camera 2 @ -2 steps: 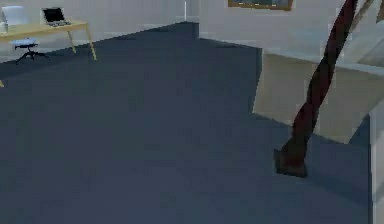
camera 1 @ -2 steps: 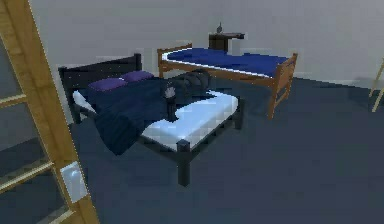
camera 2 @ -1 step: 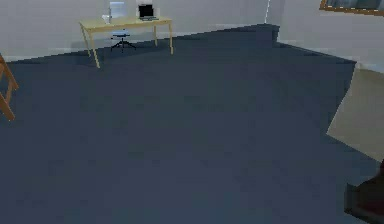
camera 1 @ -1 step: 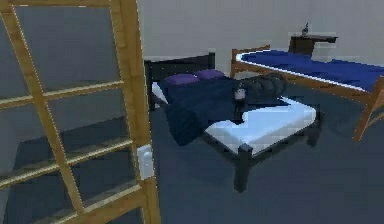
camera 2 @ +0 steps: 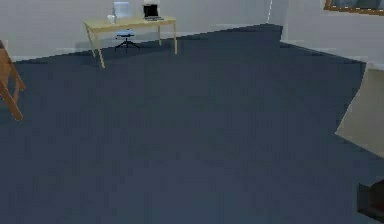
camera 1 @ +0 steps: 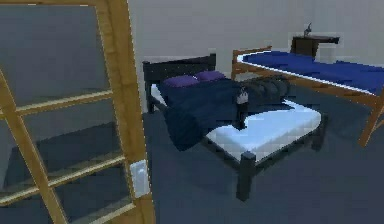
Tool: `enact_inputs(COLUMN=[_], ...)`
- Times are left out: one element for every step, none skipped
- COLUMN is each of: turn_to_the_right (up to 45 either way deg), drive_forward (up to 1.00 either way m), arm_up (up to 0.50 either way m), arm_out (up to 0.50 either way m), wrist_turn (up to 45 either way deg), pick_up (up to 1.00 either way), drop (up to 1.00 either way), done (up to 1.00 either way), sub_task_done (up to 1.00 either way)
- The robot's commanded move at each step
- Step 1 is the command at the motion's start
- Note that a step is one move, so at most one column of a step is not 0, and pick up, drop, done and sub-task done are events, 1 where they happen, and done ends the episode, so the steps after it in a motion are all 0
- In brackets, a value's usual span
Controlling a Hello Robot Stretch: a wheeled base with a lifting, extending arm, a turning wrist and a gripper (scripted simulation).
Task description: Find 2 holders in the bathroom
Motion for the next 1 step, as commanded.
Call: enact_inputs(turn_to_the_right=[-45.0], drive_forward=[0.00], arm_up=[0.00], arm_out=[0.00], wrist_turn=[0.0], pick_up=[0.00], drop=[0.00], done=[0.00], sub_task_done=[0.00])
